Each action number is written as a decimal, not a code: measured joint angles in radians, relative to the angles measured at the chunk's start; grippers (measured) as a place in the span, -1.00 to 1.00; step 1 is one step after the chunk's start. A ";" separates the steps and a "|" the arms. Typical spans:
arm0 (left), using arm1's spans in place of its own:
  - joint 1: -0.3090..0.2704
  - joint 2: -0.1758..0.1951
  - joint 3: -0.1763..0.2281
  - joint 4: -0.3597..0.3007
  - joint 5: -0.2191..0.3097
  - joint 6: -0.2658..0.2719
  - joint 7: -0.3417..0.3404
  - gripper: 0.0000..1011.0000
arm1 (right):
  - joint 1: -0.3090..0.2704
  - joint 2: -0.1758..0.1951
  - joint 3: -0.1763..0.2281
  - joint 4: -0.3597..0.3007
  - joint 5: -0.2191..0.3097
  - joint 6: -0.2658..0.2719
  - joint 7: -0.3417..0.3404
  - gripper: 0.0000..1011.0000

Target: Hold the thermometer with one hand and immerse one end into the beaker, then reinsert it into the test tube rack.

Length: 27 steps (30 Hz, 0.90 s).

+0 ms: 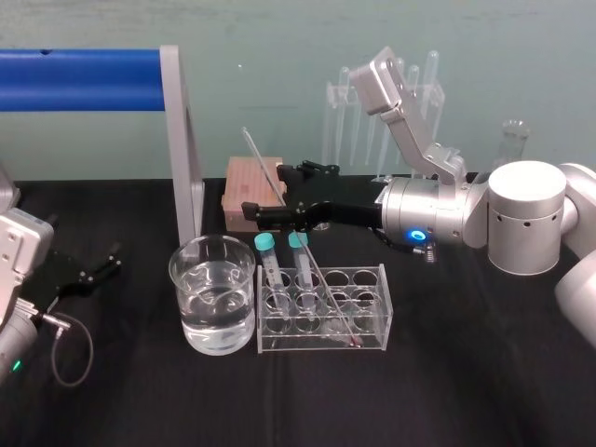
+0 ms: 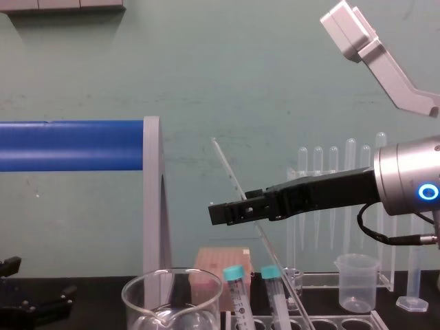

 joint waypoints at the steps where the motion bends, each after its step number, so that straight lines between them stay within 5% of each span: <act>1: 0.000 0.000 0.000 0.000 0.000 0.000 0.000 0.99 | 0.000 0.000 0.000 0.000 0.000 0.000 0.000 0.92; 11: 0.000 0.000 0.000 0.000 0.000 0.000 0.000 0.99 | -0.001 -0.001 0.001 0.001 0.000 0.000 0.000 0.45; 27: 0.000 0.000 0.000 0.000 0.000 0.000 0.000 0.99 | -0.001 -0.001 0.002 0.001 0.000 -0.001 0.000 -0.60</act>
